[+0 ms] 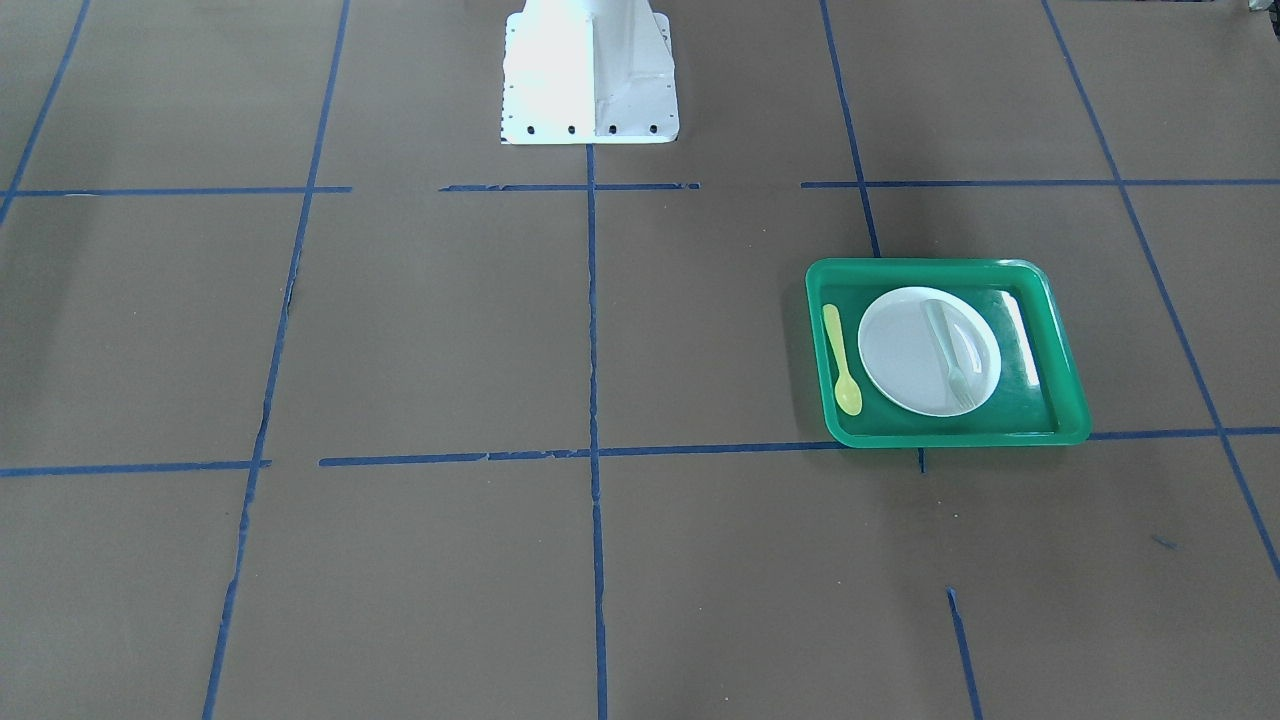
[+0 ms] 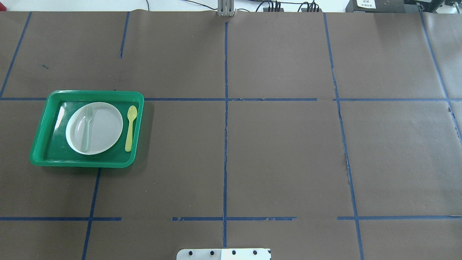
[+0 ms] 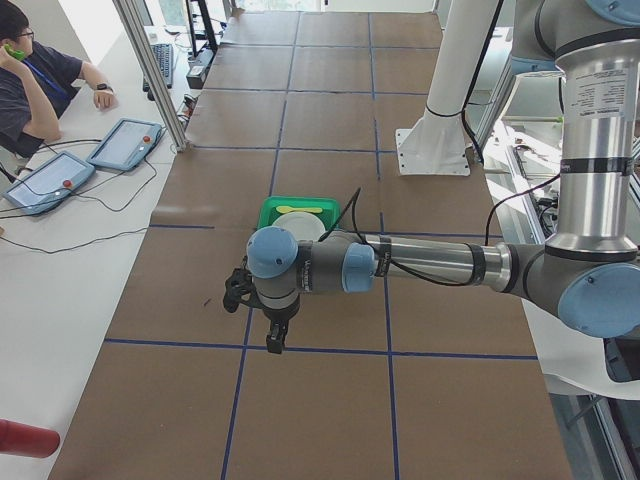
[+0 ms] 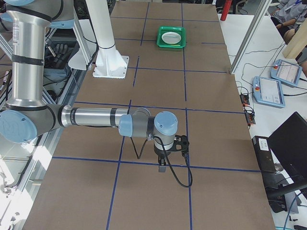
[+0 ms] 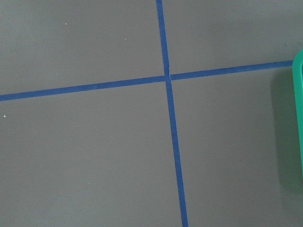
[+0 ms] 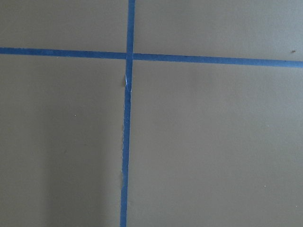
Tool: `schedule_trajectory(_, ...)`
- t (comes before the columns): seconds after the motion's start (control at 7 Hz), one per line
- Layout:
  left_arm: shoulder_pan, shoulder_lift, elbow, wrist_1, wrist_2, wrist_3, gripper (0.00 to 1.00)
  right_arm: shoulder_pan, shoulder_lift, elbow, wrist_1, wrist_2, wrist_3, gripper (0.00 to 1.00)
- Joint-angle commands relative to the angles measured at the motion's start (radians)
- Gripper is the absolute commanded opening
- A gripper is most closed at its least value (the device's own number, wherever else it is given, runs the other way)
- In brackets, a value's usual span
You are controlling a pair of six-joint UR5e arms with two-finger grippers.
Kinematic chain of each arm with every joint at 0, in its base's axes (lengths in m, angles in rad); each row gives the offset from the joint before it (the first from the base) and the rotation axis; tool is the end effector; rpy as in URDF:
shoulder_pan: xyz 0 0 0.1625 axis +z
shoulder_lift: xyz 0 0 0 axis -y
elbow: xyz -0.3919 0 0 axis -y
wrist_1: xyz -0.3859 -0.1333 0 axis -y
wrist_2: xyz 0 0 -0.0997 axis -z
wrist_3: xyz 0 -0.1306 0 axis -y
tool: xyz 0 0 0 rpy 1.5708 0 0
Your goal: Place fork
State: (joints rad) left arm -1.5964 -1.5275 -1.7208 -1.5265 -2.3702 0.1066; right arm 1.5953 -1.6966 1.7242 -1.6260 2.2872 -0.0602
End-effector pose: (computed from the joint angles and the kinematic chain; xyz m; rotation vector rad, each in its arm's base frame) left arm -0.0517 -0.4708 0.5976 0.1118 0.7938 0.1016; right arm 0.0581 -0.4322 0.6419 0.0039 -0.7168 -0.0243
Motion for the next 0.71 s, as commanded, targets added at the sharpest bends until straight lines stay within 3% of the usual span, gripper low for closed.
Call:
schedule_trajectory(0.0,0.063,-0.032,-0.112,-0.032,-0.004,-0.222,1.00,0.000,0.000,0.000,0.000,0.000,0.000,1.00)
schedule_trajectory(0.29,0.253,-0.033,-0.181,-0.175,0.005,-0.479,1.00,0.000,0.000,0.000,0.000,0.000,-0.001,1.00)
schedule_trajectory(0.57,0.323,-0.052,-0.200,-0.247,0.011,-0.628,1.00,0.000,0.000,0.000,0.000,0.000,-0.001,1.00)
